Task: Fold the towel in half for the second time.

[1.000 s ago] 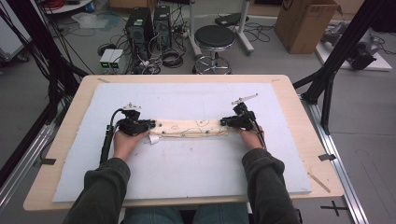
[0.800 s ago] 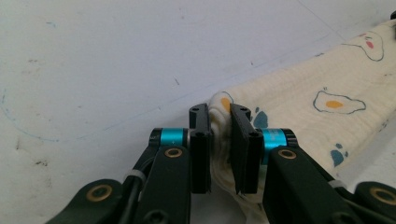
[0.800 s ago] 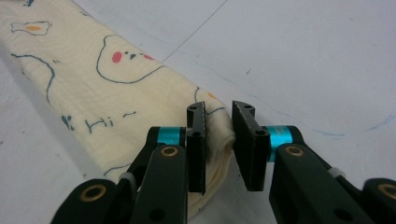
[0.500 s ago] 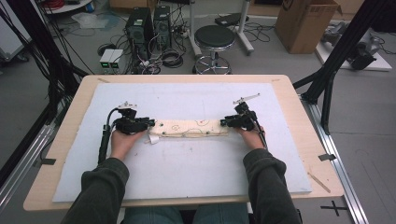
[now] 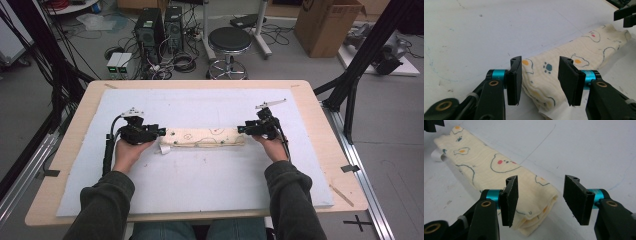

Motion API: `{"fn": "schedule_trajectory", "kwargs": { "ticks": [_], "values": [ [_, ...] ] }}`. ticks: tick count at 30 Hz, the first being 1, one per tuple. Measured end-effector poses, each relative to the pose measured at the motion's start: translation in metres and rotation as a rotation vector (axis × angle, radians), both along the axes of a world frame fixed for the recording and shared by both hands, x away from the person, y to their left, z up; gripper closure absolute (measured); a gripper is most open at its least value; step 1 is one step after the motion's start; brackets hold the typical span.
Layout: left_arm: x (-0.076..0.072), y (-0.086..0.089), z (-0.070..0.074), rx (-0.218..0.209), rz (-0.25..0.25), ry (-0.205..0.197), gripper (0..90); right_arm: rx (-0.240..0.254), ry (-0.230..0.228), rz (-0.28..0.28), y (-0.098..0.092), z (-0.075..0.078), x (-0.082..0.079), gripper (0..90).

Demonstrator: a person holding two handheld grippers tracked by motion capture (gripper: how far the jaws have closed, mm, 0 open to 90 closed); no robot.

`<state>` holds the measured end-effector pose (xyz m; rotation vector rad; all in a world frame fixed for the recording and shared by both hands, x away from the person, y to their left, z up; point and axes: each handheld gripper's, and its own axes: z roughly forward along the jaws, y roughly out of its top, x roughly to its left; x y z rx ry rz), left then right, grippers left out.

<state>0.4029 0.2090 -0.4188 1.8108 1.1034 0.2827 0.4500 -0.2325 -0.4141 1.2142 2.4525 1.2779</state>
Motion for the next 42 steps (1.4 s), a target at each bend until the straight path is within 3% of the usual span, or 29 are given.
{"fn": "schedule_trajectory", "kwargs": {
  "ticks": [4, 42],
  "values": [
    [-0.003, 0.003, 0.004, -0.015, -0.003, 0.003, 53.3, 0.017, -0.013, -0.002, 0.001, 0.004, -0.004, 41.4],
    [-0.025, 0.012, 0.024, 0.004, -0.046, -0.044, 39.0, 0.058, -0.055, 0.001, 0.000, 0.026, -0.027, 18.4]
  ]
}}
